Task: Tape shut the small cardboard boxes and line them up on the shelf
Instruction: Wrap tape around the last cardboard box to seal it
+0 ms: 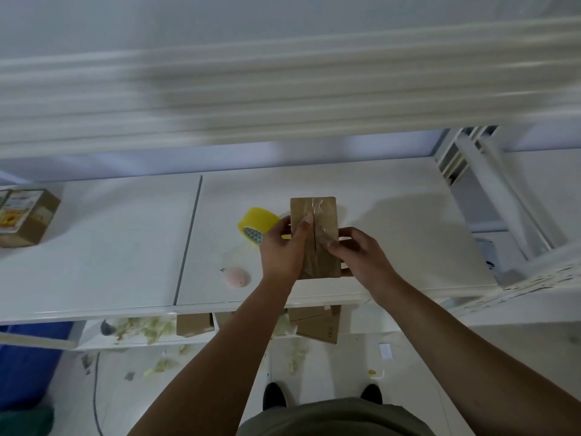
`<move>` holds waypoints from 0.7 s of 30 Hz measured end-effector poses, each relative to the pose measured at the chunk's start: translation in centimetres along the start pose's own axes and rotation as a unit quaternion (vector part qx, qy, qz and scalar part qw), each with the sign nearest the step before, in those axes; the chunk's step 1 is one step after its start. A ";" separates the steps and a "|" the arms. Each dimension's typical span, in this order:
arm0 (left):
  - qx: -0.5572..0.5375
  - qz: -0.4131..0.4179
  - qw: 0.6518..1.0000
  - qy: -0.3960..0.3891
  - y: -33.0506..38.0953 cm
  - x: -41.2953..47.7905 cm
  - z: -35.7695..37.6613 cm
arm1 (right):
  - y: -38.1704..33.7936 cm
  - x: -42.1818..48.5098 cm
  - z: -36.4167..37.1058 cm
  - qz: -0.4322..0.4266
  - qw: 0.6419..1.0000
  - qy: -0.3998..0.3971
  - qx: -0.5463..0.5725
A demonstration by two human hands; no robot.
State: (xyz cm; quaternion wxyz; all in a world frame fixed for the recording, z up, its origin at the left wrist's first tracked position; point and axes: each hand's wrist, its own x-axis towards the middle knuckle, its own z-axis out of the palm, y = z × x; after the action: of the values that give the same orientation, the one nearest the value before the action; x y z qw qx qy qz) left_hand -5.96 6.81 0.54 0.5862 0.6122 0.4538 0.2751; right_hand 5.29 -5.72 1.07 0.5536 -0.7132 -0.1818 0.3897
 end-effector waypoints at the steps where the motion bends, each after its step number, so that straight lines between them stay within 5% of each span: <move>1: 0.006 -0.007 1.000 -0.012 -0.1 0.1 0.0 | 0.2 0.0 0.1 0.001 1.000 0.007 0.000; 7: 0.107 -0.036 0.987 -0.116 -2.8 0.0 -1.2 | 2.1 0.6 0.1 0.072 0.994 0.077 -0.024; 11: 0.048 0.003 0.997 -0.066 -4.6 -1.0 -3.4 | 3.1 1.9 -0.1 0.075 0.982 0.086 -0.150; 16: -0.017 0.046 0.992 0.117 -4.4 0.9 -8.5 | 2.7 4.0 0.3 0.068 0.954 0.082 -0.281; 18: 0.003 0.040 0.988 0.151 -3.9 2.9 -10.6 | 1.9 4.2 0.7 0.042 0.941 0.121 -0.313; 21: 0.116 0.010 0.986 0.122 -3.6 6.7 -13.6 | 0.0 4.3 2.7 -0.134 0.913 0.200 -0.329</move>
State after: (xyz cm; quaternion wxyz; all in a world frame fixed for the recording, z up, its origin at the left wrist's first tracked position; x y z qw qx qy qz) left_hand -15.69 18.66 -2.04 0.4481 0.6425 0.5449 0.2992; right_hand 5.95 -1.04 -0.68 0.3593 -0.8870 -0.2791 0.0791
